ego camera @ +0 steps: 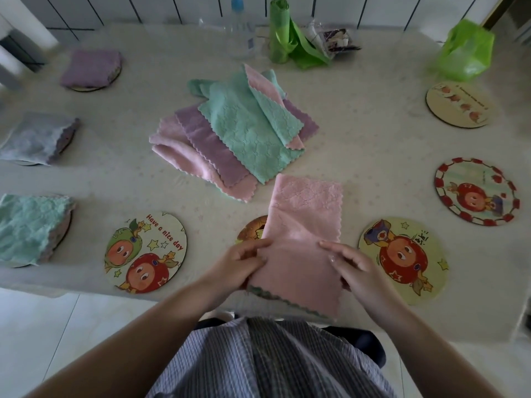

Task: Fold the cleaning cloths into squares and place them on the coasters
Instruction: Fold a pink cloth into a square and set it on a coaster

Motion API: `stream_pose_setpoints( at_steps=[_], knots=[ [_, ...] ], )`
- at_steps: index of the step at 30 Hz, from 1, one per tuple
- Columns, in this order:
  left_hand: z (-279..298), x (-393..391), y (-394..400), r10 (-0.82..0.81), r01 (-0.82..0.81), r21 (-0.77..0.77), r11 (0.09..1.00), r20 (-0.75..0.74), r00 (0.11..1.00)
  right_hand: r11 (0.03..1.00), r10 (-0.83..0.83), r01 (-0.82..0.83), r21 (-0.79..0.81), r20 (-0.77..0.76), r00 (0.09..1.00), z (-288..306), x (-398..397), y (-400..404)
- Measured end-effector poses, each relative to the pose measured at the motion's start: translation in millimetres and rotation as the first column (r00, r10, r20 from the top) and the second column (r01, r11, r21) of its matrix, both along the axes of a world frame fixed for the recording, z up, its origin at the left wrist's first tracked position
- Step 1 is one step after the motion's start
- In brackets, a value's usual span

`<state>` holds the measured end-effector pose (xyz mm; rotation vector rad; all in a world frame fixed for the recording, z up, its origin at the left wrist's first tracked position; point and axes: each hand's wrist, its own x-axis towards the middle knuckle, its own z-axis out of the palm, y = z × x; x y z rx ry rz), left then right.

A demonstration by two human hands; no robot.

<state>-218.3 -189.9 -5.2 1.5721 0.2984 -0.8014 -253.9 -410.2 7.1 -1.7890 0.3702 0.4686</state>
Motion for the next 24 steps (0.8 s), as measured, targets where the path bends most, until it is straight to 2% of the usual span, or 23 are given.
stream_pose_setpoints(
  at_steps=[4,9,12,15,18,22,24],
  knots=[
    [-1.0,-2.3,7.3,0.009,-0.004,0.020,1.000,-0.228,0.974,0.986,-0.067,0.107,0.128,-0.285,0.956,-9.2,-10.6,5.0],
    [1.6,0.7,13.1,0.120,-0.193,-0.140,0.971,-0.412,0.903,0.898,-0.195,0.330,0.290,-0.409,0.891,-13.8,-13.6,1.5],
    [7.3,12.4,10.0,0.160,-0.290,-0.219,0.932,-0.470,0.868,0.810,-0.228,0.437,0.391,-0.476,0.850,-11.9,-2.6,-2.3],
    [14.6,31.9,3.5,0.181,-0.354,-0.279,0.892,-0.498,0.848,0.697,-0.356,0.617,0.366,-0.570,0.740,-10.1,13.6,-8.5],
    [20.0,52.8,-6.1,0.149,-0.318,-0.325,0.891,-0.454,0.879,0.600,-0.457,0.713,0.363,-0.576,0.678,-8.0,32.2,-14.1],
    [17.2,78.0,-22.0,0.181,-0.313,-0.270,0.911,-0.421,0.889,0.539,-0.512,0.763,0.358,-0.579,0.634,-11.4,57.7,-15.5],
    [11.1,87.3,-28.0,0.206,-0.293,-0.186,0.938,-0.382,0.901,0.560,-0.517,0.759,0.333,-0.575,0.634,-12.5,66.9,-15.1]
  ],
)
